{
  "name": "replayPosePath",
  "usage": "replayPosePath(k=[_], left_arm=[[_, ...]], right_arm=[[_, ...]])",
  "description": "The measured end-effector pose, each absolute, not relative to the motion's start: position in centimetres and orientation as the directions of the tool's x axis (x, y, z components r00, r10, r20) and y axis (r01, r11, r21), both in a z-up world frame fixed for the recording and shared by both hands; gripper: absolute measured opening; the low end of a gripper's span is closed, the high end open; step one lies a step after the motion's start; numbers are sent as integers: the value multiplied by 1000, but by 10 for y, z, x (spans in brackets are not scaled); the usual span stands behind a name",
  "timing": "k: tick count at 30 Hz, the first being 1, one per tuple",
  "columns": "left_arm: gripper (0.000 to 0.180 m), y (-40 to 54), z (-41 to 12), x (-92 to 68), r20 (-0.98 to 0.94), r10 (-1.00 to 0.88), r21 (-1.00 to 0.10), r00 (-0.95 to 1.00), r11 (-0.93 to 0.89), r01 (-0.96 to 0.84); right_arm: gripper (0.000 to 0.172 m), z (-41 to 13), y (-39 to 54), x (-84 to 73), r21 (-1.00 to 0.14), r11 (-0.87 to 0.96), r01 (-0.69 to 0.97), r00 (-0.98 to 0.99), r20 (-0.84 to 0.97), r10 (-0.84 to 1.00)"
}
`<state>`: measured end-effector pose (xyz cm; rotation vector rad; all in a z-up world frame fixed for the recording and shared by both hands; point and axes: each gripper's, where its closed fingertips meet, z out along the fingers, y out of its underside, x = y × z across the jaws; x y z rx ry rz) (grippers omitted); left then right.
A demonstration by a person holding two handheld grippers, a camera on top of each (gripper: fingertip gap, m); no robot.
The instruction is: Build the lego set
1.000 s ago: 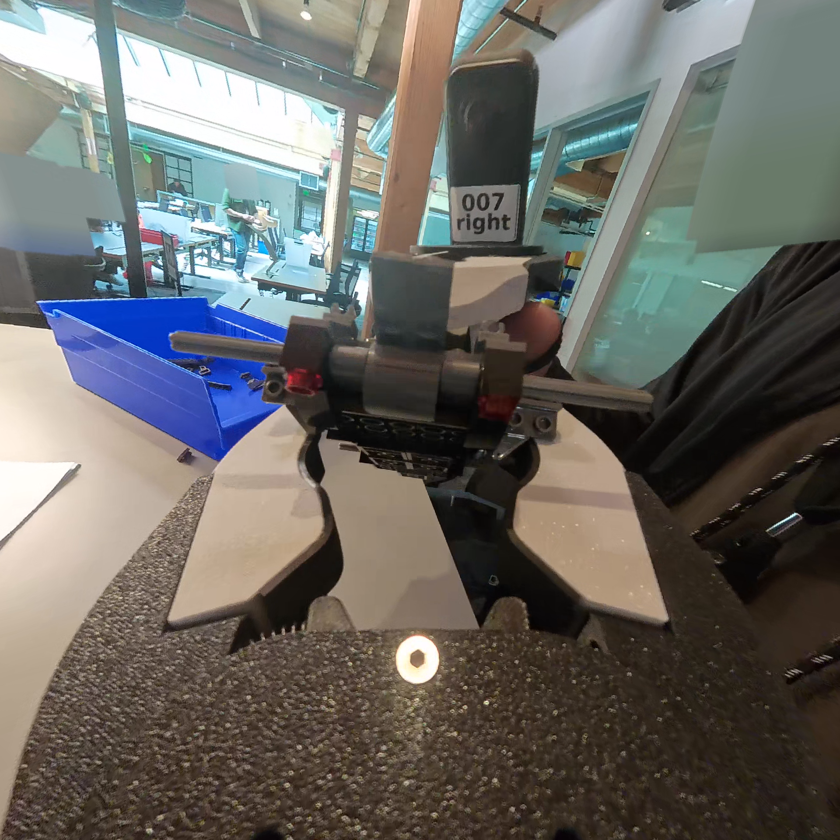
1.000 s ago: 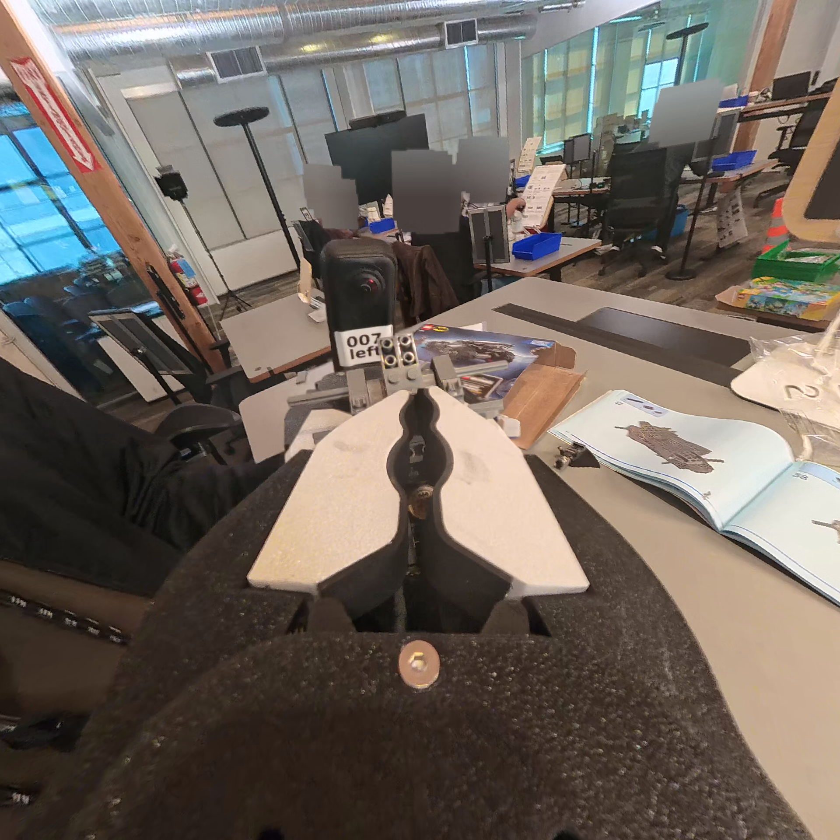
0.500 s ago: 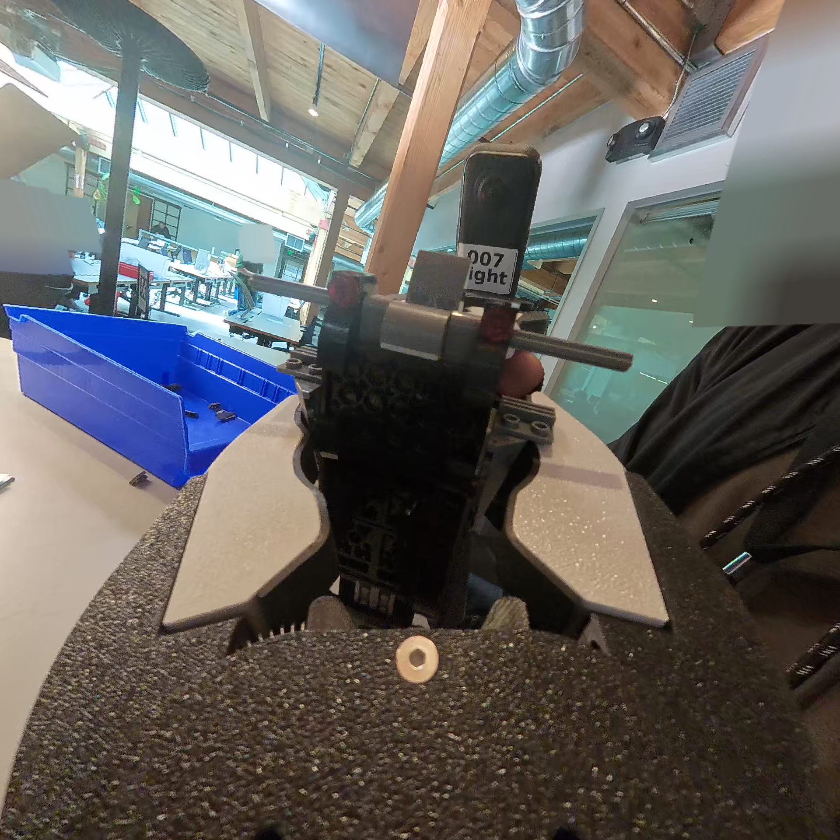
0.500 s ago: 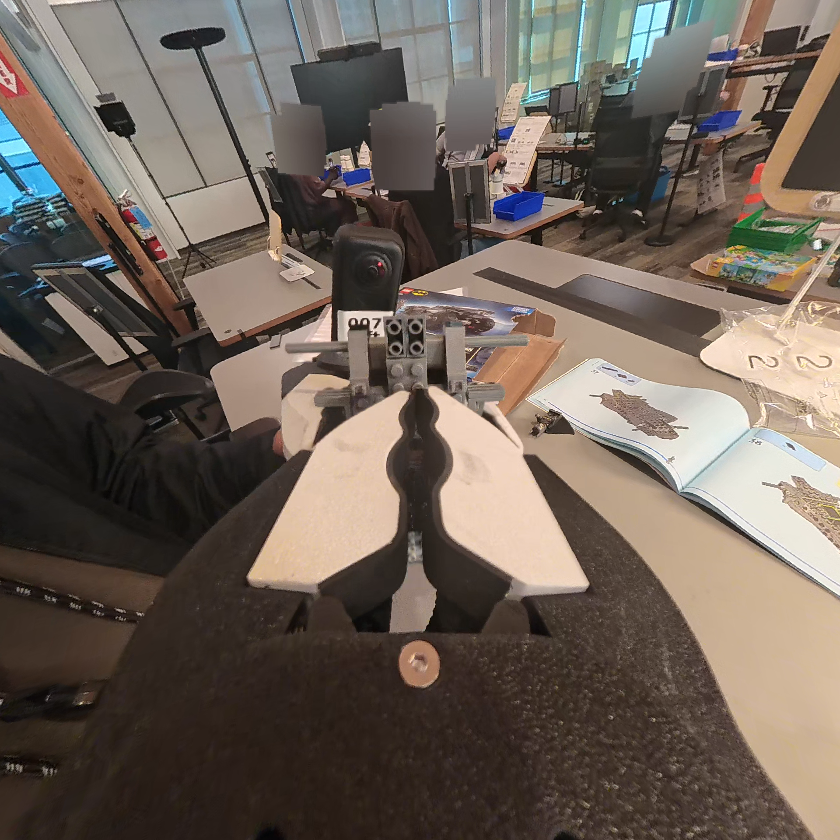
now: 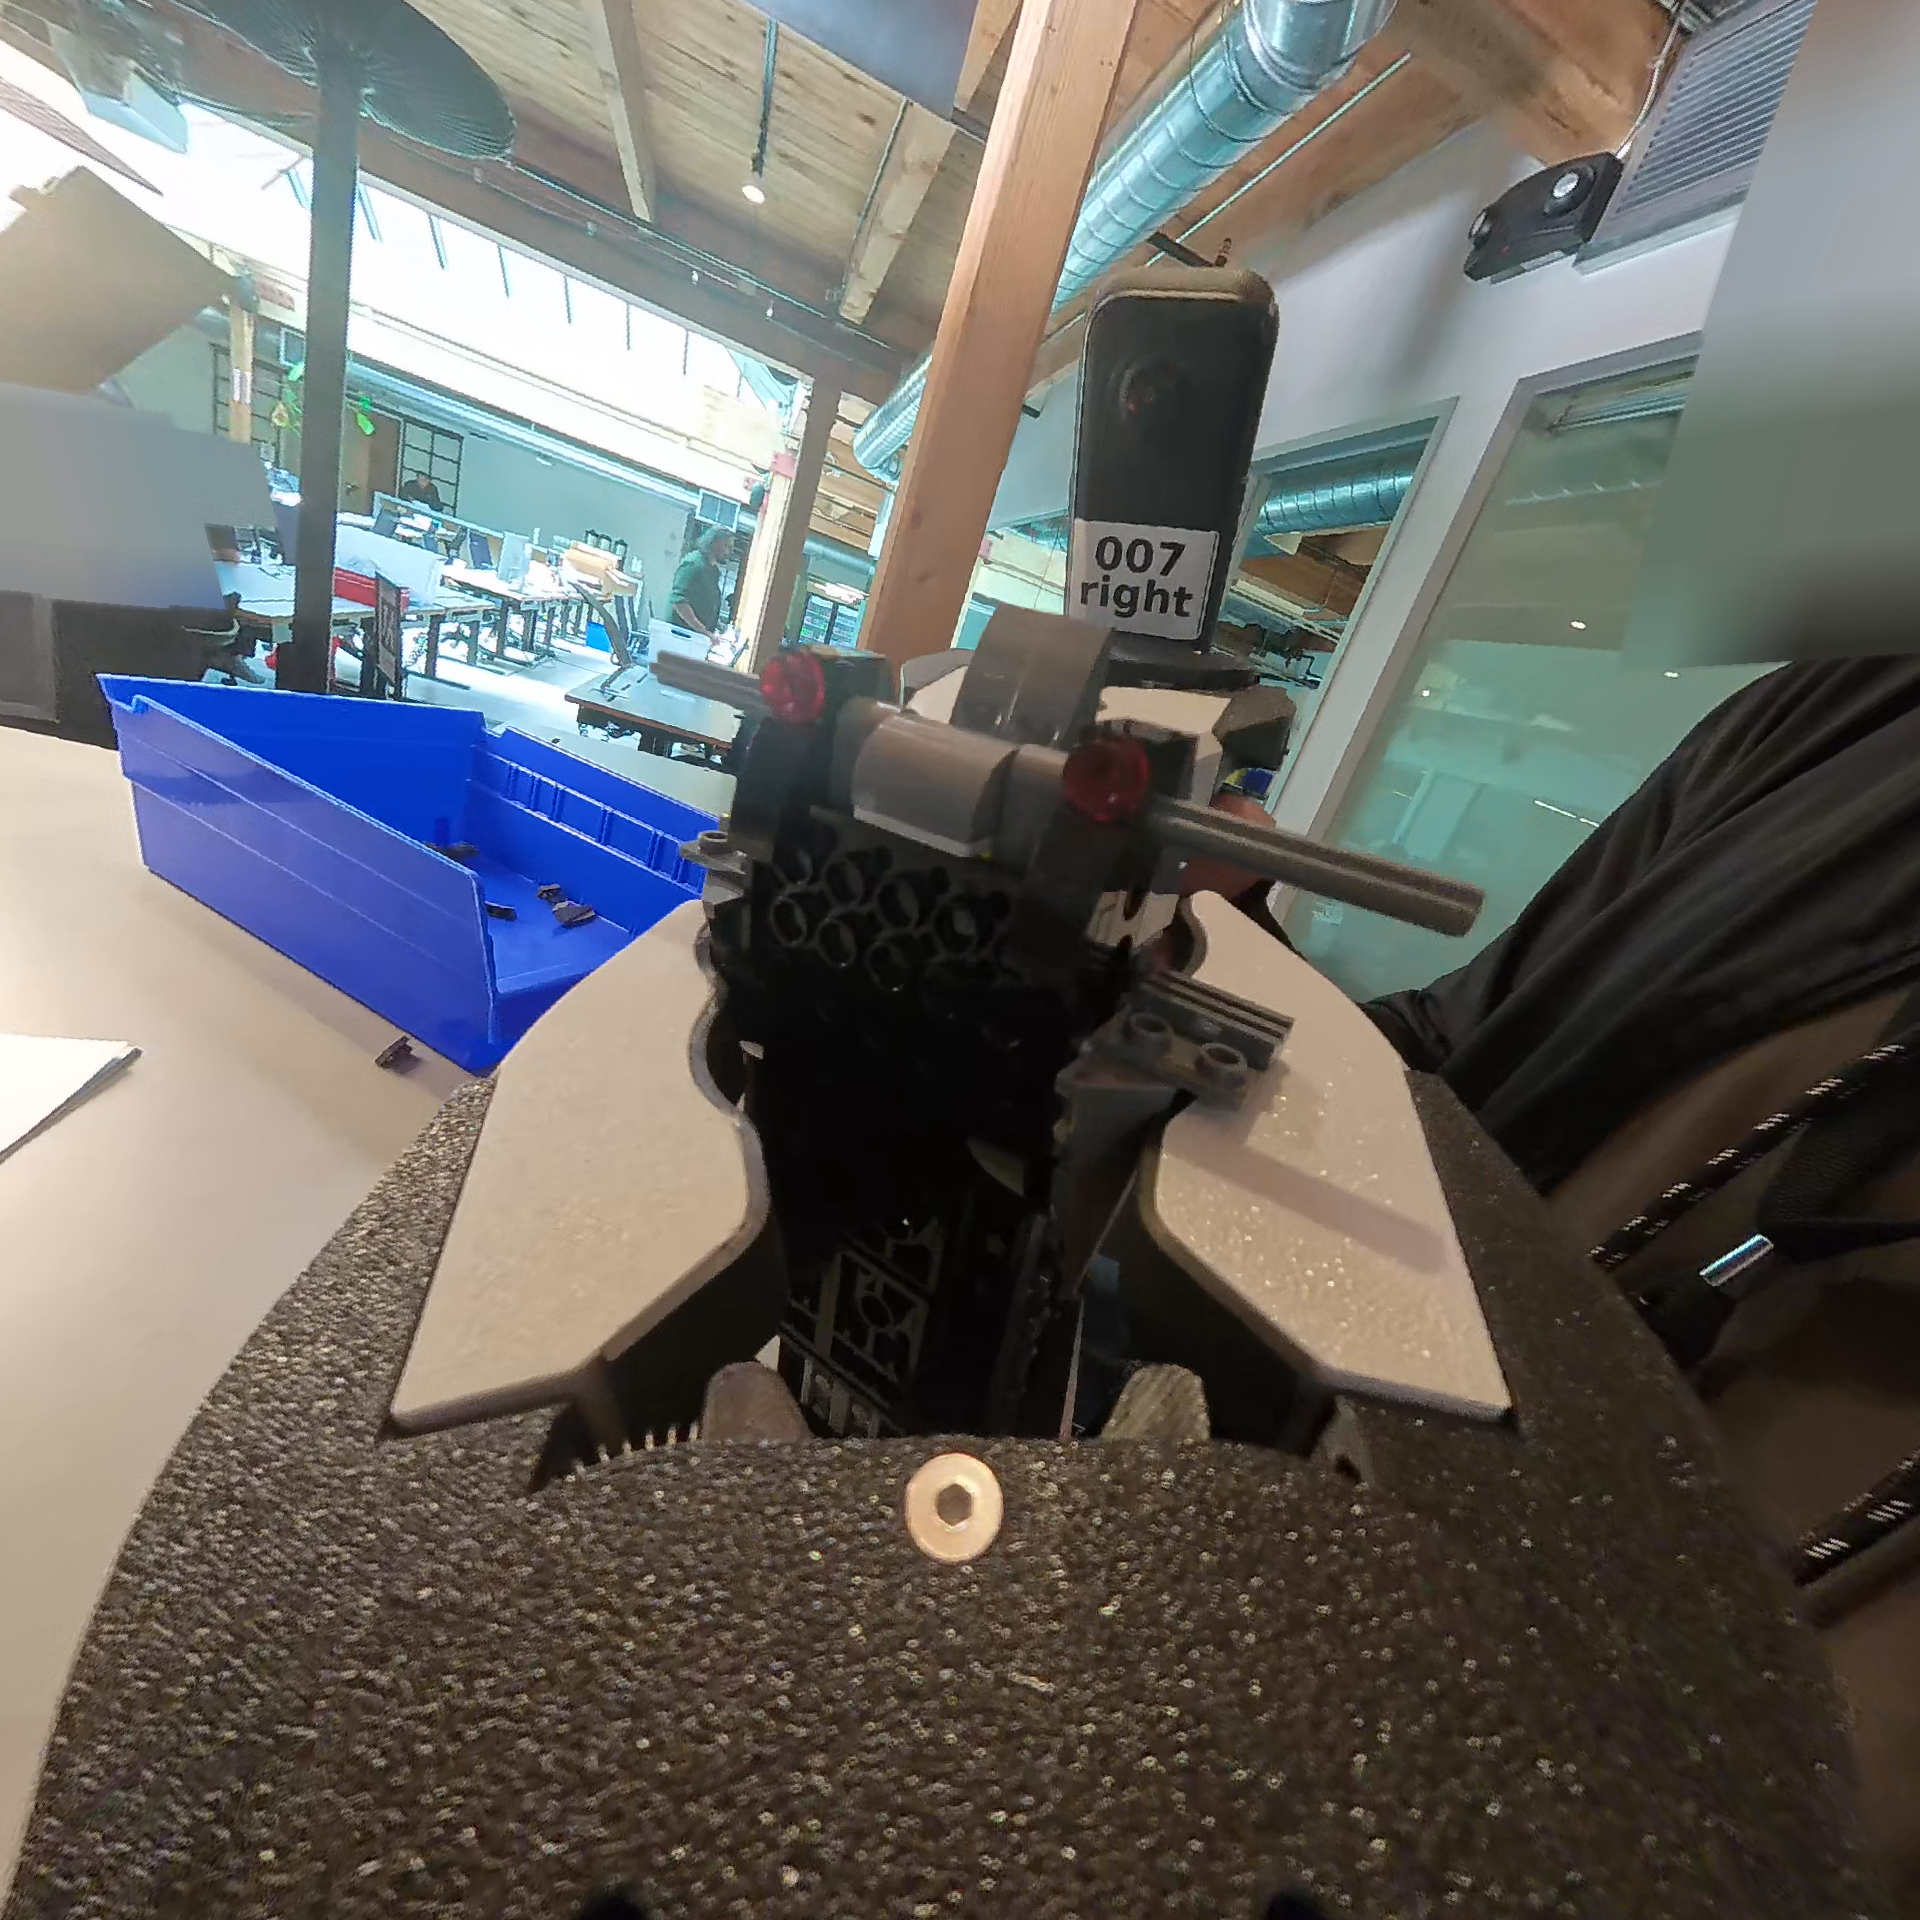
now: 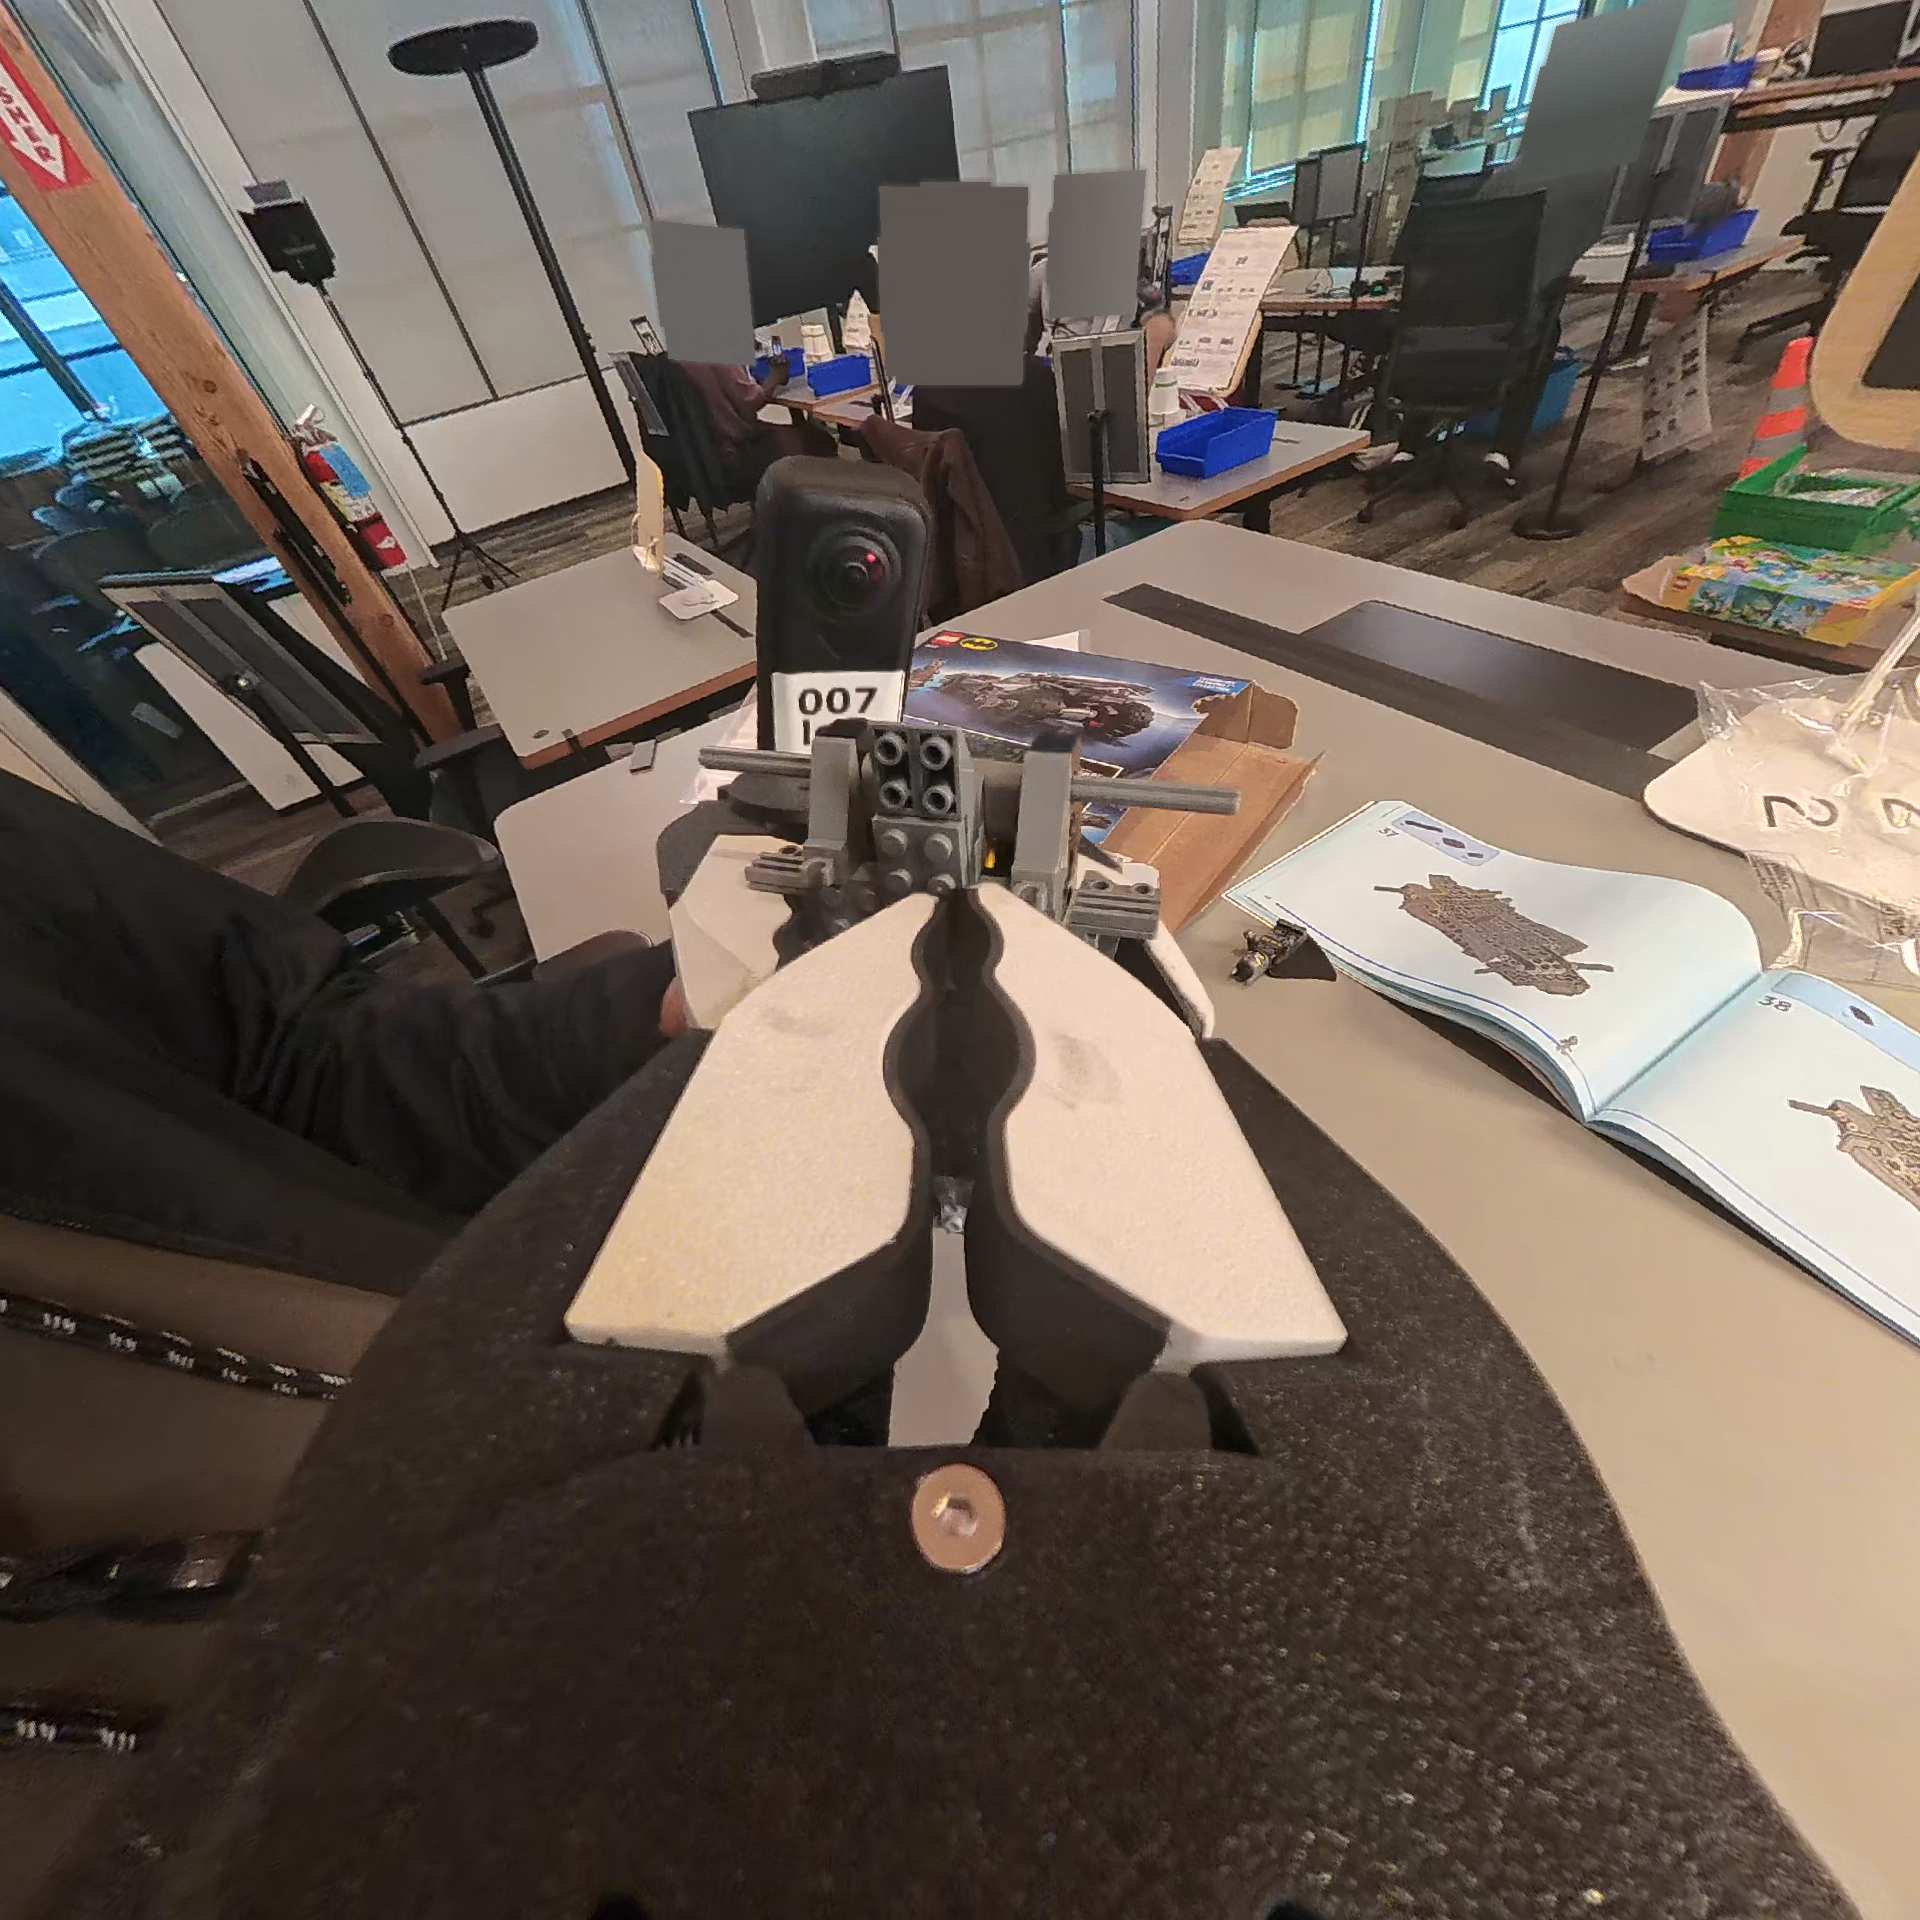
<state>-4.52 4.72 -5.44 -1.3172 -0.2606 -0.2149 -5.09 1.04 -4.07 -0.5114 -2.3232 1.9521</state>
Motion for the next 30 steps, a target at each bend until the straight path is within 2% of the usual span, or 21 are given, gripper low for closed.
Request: replayPosePath(k=[13,30], left_arm=[[88,59,-57,-34,282,-28,-935,959,215,282],[80,58,-52,-36,244,48,-943,969,245,226]], right_arm=[[0,-36,13,-48,-970,119,214,-948,-176,266],[0,-32,16,-43,-974,126,189,-948,-147,282]])
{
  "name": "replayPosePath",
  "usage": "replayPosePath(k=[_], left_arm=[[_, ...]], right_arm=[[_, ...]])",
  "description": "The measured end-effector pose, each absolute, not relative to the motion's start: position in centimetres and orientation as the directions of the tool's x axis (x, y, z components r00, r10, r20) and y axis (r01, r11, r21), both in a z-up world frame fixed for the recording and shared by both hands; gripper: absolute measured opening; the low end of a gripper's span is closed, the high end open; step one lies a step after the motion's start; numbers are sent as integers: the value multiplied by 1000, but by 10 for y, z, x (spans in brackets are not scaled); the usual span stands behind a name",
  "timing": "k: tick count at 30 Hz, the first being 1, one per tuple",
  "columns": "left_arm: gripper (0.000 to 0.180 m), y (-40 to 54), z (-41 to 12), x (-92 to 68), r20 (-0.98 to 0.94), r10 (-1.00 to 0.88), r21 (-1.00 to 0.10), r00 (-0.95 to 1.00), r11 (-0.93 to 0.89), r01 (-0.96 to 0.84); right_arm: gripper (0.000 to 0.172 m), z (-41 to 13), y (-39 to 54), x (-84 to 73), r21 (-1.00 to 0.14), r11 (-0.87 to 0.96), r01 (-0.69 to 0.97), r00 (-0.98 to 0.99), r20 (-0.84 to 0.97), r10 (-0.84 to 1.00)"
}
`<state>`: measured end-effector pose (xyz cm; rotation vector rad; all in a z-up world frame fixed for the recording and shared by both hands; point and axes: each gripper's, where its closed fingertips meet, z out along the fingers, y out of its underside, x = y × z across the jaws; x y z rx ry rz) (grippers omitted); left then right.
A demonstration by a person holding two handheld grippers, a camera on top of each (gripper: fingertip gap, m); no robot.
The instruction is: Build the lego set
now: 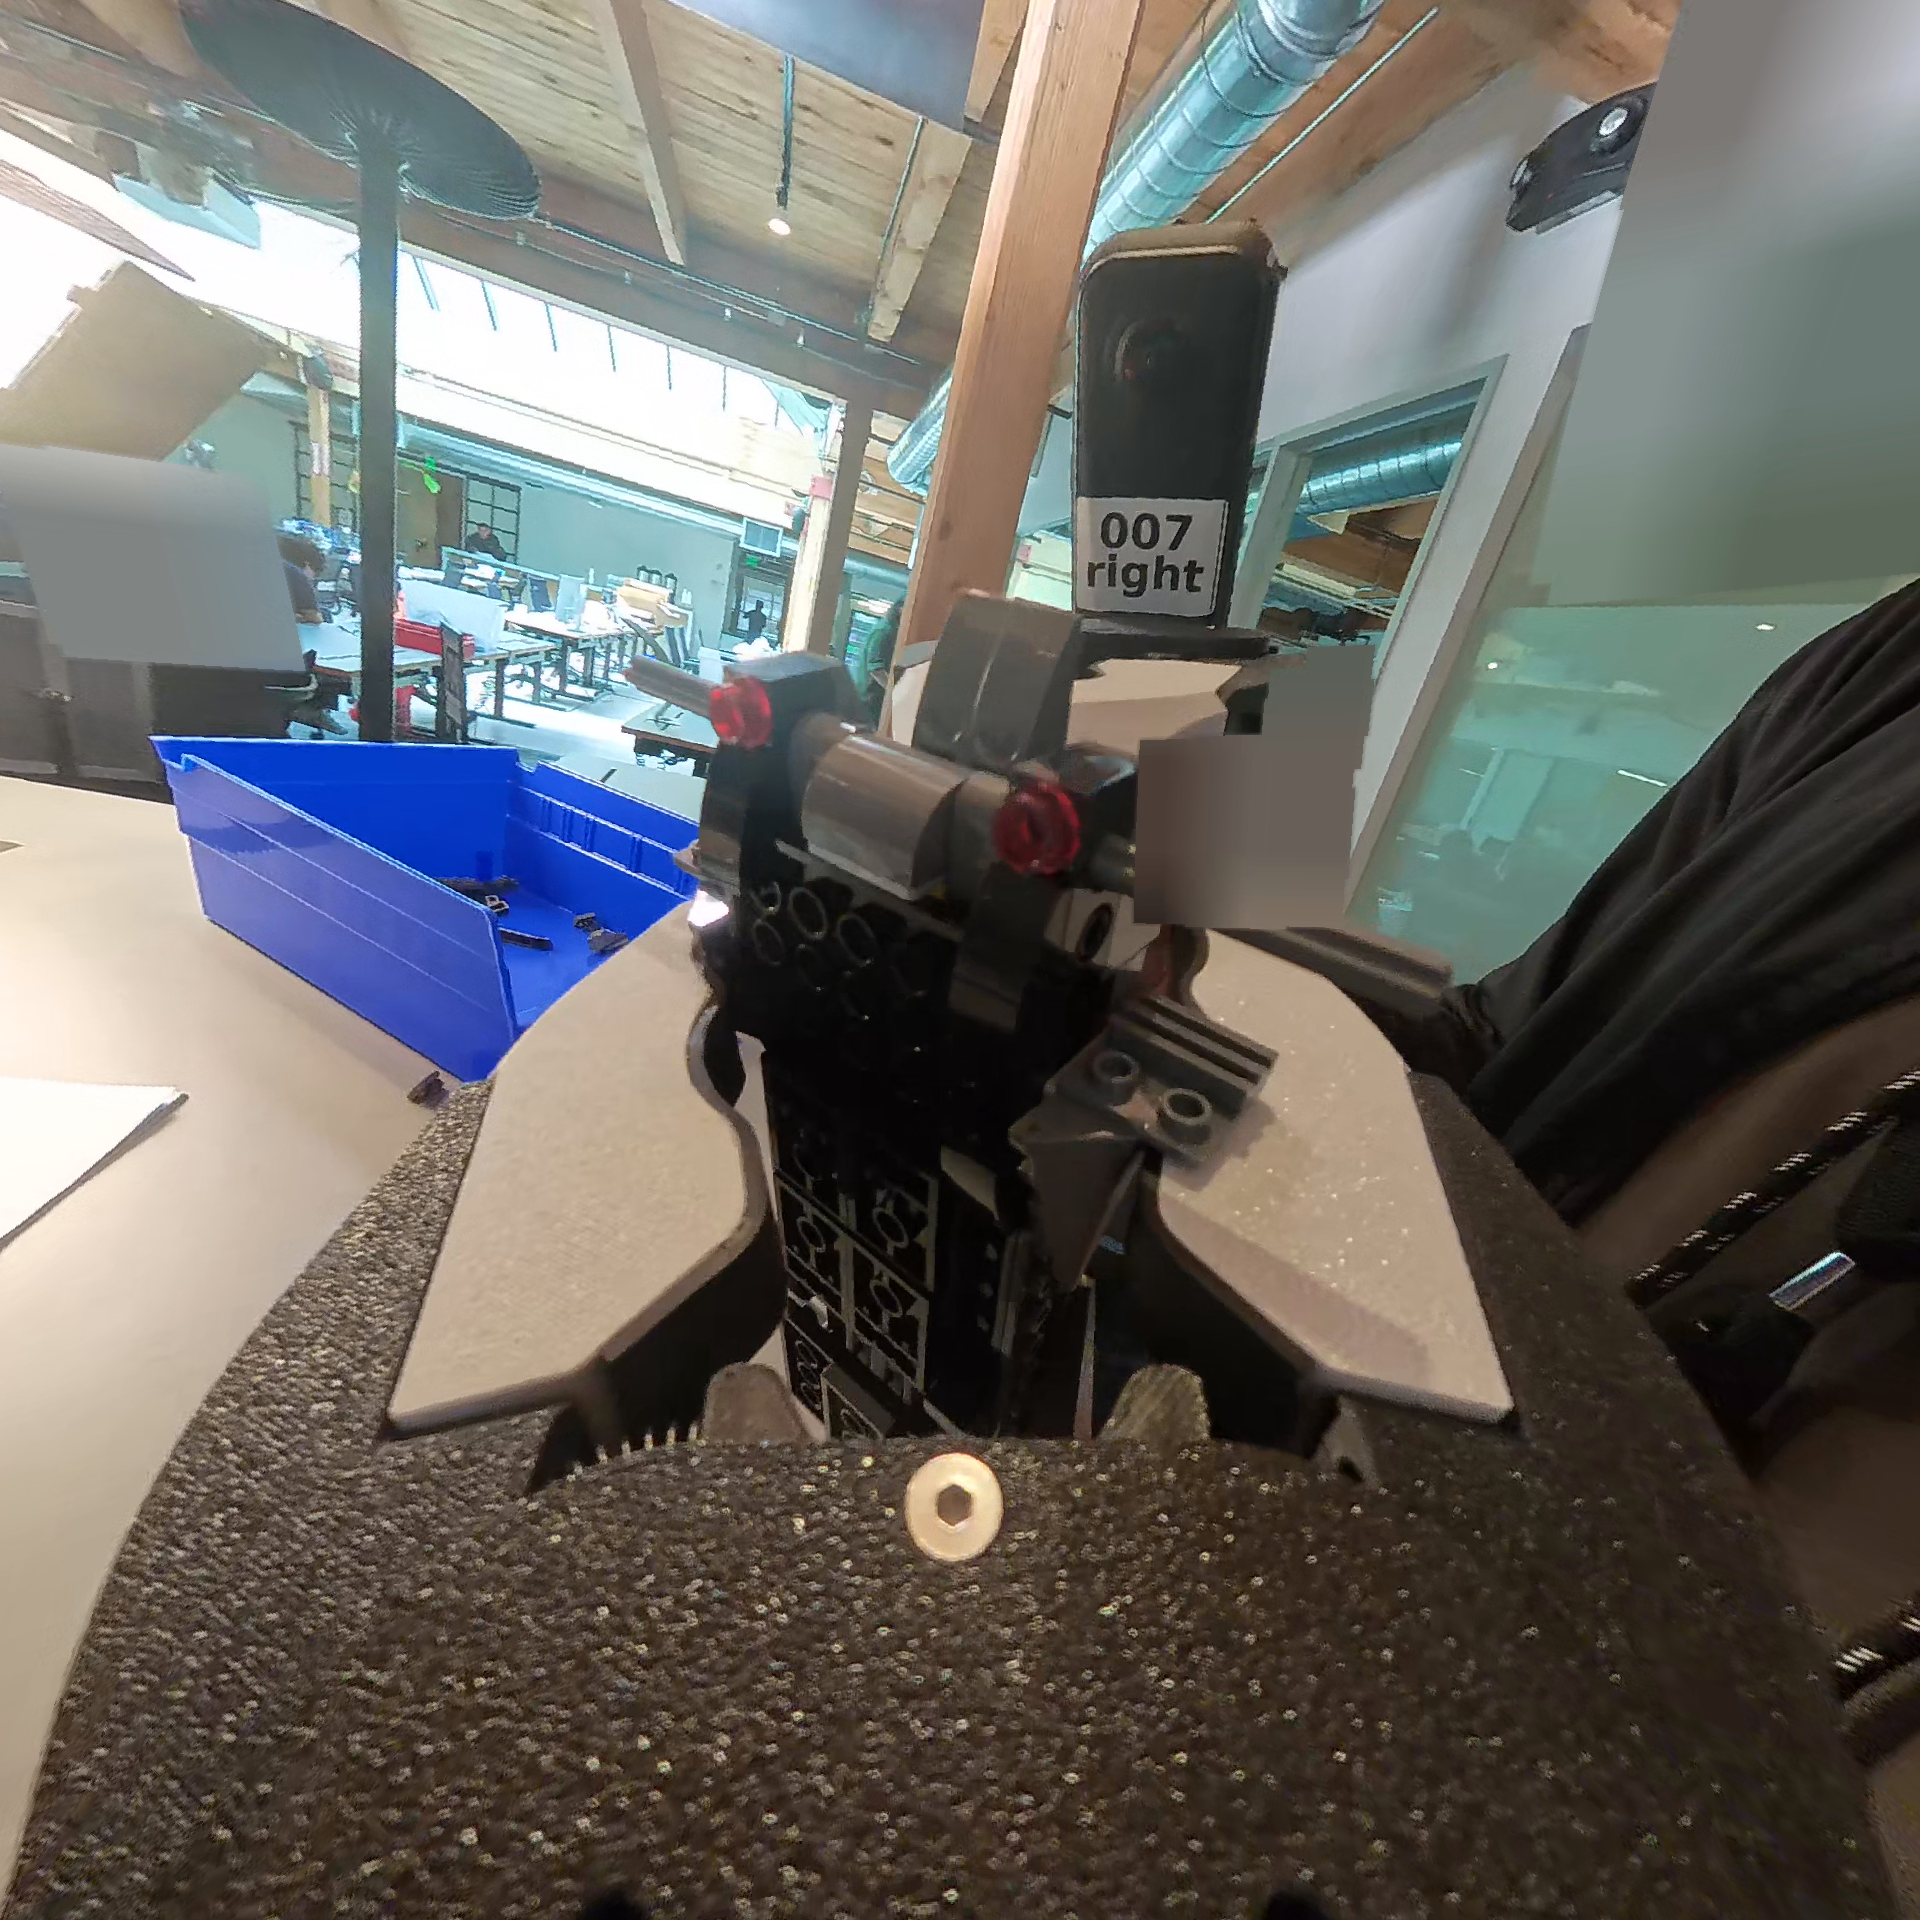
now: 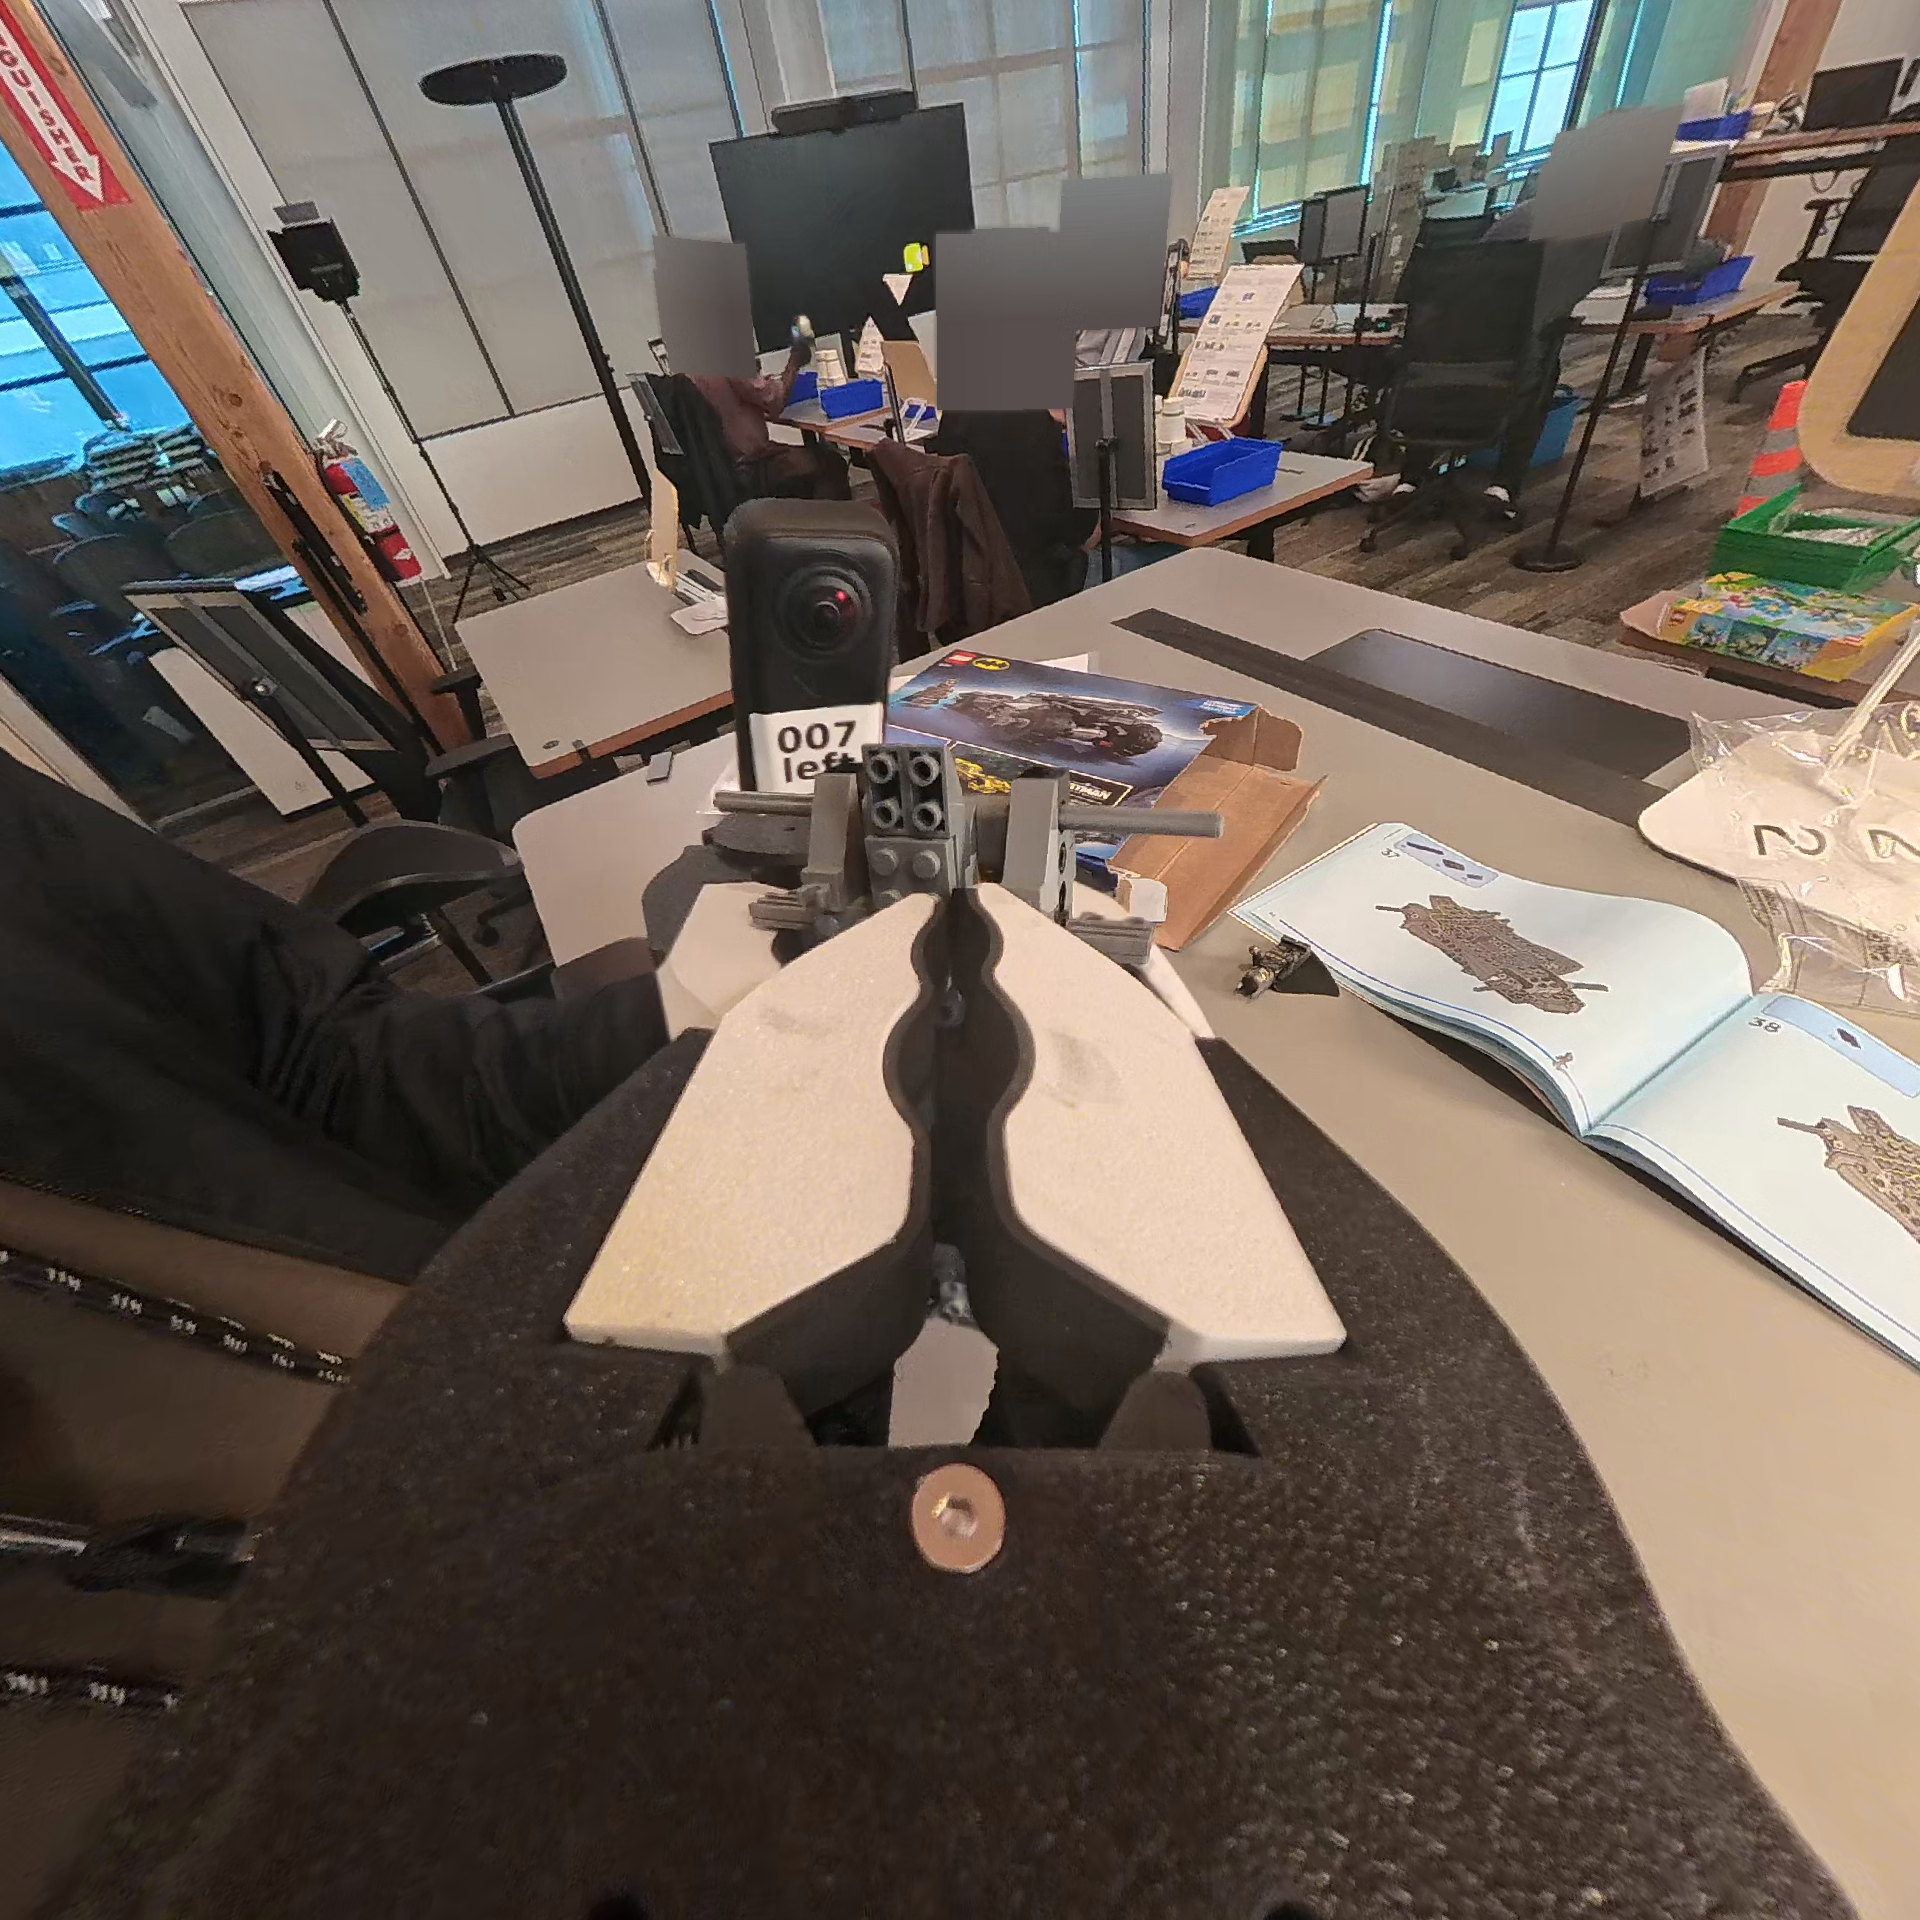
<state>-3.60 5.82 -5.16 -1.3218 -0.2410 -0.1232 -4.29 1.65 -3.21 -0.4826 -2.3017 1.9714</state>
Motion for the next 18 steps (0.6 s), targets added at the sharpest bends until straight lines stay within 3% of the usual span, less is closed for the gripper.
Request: replayPosePath(k=[18], left_arm=[[76,52,-44,-41,146,220,-966,965,242,91]], right_arm=[[0,-26,21,-41,-987,143,66,-927,-8,374]])
